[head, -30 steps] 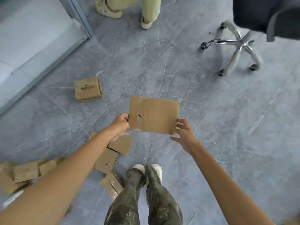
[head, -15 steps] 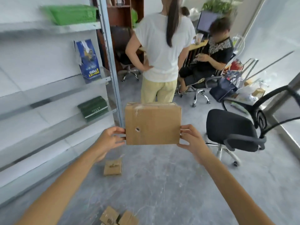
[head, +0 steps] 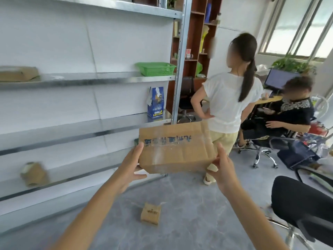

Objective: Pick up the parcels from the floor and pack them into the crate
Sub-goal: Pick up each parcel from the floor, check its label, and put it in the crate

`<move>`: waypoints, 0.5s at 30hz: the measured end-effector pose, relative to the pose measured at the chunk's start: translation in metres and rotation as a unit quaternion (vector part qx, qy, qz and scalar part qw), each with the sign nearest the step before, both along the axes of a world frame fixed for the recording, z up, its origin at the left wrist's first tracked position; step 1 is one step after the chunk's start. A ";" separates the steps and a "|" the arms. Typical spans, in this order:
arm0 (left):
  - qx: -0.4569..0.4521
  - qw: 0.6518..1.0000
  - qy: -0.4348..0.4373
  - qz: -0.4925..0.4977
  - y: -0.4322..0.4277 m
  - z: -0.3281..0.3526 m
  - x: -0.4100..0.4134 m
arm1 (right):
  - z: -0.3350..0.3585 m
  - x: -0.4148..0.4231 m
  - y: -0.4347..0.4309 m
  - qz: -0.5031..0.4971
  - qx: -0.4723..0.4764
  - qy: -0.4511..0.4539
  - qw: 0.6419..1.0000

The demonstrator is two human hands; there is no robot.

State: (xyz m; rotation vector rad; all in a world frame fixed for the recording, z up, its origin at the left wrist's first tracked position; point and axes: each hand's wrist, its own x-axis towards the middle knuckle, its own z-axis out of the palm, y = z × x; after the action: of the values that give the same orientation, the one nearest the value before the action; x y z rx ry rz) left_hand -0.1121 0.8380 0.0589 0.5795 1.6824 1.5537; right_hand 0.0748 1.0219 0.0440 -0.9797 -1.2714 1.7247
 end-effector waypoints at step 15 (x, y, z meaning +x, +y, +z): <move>0.113 0.989 -0.097 0.021 -0.084 -0.050 0.037 | -0.047 -0.003 -0.018 0.262 -0.079 0.006 0.962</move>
State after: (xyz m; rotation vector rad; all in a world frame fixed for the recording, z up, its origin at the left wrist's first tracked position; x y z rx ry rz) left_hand -0.0750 0.7536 0.0086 0.4923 1.3925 1.7839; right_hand 0.0722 1.0043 -0.0027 -0.7550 -1.4964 2.2599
